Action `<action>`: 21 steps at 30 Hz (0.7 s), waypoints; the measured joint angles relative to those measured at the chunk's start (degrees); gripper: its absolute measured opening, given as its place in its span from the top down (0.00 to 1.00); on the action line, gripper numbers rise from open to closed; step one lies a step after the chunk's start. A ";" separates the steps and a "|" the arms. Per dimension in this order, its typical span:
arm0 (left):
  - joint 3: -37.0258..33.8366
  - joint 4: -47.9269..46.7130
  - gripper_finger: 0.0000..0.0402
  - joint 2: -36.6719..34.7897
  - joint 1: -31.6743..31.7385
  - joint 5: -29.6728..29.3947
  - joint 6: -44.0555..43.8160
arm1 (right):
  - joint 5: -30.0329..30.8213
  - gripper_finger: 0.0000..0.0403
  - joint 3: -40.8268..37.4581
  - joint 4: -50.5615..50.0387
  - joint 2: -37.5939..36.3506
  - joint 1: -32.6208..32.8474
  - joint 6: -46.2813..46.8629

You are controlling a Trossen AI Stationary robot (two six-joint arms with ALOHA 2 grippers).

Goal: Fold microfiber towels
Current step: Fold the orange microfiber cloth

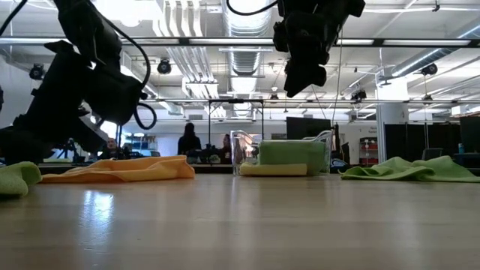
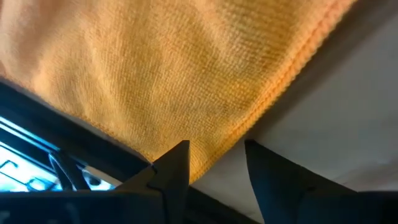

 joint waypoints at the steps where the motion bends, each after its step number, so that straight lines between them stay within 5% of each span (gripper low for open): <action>1: 0.03 0.02 0.63 0.76 0.01 -0.10 0.49 | 0.00 0.70 0.00 0.00 0.00 0.00 0.00; 6: 0.52 0.22 0.70 2.81 -0.01 -0.54 2.80 | 0.02 0.70 0.00 0.03 0.00 0.00 -0.44; 13: 1.06 2.34 0.97 2.12 -0.06 -4.71 10.37 | 0.00 0.70 0.00 0.11 0.00 0.00 -0.46; 21: 7.71 4.59 1.00 -0.32 0.03 -4.28 16.08 | -1.40 0.70 0.00 0.52 0.02 0.11 -3.09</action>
